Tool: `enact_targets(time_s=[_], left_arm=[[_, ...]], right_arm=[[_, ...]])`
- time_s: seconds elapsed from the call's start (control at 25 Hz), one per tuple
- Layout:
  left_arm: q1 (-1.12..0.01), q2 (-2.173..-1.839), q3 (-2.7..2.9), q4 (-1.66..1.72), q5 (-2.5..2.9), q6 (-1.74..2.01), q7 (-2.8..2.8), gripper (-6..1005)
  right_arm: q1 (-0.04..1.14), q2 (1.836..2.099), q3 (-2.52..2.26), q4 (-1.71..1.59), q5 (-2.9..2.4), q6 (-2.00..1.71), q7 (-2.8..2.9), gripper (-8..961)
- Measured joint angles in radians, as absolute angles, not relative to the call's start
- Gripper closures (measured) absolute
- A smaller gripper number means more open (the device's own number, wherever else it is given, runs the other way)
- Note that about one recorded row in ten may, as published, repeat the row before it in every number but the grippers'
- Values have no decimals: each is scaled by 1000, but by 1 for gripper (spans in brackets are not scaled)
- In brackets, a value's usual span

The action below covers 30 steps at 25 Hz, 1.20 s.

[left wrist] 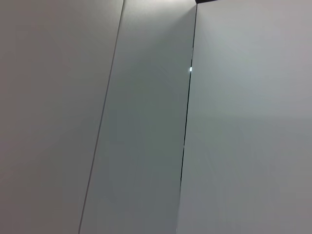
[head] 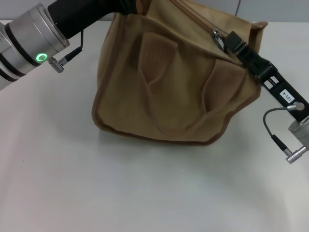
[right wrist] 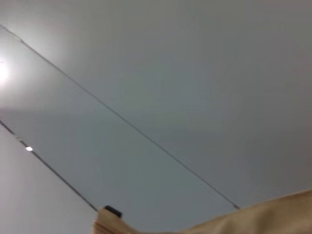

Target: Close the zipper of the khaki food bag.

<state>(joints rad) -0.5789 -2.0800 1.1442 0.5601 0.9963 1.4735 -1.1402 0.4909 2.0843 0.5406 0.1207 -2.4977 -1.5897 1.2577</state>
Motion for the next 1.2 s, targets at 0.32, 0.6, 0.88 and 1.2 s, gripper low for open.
enact_targets(time_s=[0.32,0.6,0.88,1.2], left_arm=[[-579,-2080,1144,560,996,1473,-1140,956],[-579,-2080,1144,563,996,1473,-1140,955],[-585,-2080,1142,563,996,1472,-1140,955],[-590,-2080,1143,566,996,1475,-1140,954]], right_arm=[[516,2084,540,114,-2520,-1576,1268,364],[514,2083,540,111,-2521,-1538,1278,370],[513,2083,540,109,-2532,-1528,1280,391],[522,2083,538,109,-2551,-1515,1280,418]])
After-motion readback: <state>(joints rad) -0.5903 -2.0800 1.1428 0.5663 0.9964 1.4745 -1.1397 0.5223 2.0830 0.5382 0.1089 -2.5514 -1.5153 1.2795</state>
